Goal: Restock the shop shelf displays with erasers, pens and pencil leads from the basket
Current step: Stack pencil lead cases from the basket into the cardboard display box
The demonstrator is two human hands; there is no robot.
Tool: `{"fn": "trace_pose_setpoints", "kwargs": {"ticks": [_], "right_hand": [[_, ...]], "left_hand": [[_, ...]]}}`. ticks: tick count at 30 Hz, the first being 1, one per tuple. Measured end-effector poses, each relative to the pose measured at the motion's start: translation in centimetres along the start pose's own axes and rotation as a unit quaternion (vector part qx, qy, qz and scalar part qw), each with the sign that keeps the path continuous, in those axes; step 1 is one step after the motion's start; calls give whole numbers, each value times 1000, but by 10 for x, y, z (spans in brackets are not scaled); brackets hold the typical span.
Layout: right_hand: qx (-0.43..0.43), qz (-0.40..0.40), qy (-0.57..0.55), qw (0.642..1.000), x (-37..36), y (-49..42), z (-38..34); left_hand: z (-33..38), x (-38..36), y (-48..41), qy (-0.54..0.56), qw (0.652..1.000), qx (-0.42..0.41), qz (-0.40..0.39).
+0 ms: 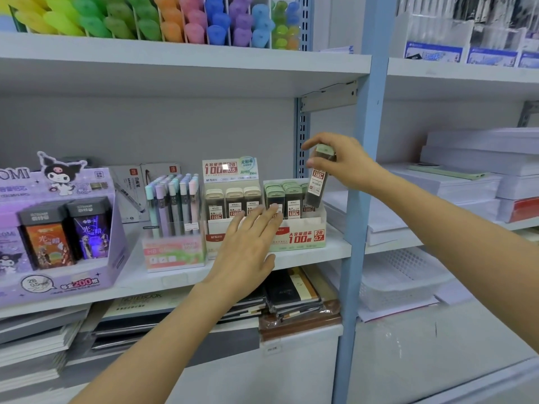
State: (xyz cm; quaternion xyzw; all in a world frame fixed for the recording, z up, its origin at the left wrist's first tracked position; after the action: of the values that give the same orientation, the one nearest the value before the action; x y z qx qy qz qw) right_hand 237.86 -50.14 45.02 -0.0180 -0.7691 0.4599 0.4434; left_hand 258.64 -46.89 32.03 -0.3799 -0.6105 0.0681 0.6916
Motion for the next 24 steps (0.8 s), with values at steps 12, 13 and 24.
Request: {"fn": "trace_pose_setpoints", "kwargs": {"ticks": [12,13,24], "right_hand": [[35,-2,0,999,-12,12,4],[28,-14,-6,1000,-16,15,6],[10,-19,4,1000,-36,35,17]], "left_hand": [[9,-7,-5,9,1000,-13,-9],[10,-7,-5,9,1000,-12,-8],[13,-7,-5,-1,1000,-2,-9]]}}
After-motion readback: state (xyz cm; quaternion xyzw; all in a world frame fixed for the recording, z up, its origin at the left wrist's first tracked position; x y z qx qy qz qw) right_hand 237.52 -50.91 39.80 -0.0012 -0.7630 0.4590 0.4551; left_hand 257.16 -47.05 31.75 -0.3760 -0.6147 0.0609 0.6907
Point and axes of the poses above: each hand's wrist, its own y-axis away from the middle knuckle, its own x-axis out of the back of the hand, z = x × y, the point moved 3 cm from there along -y, towards the middle knuckle, and after that the axes turned 11 degrees about x, right-handed, at the moved point
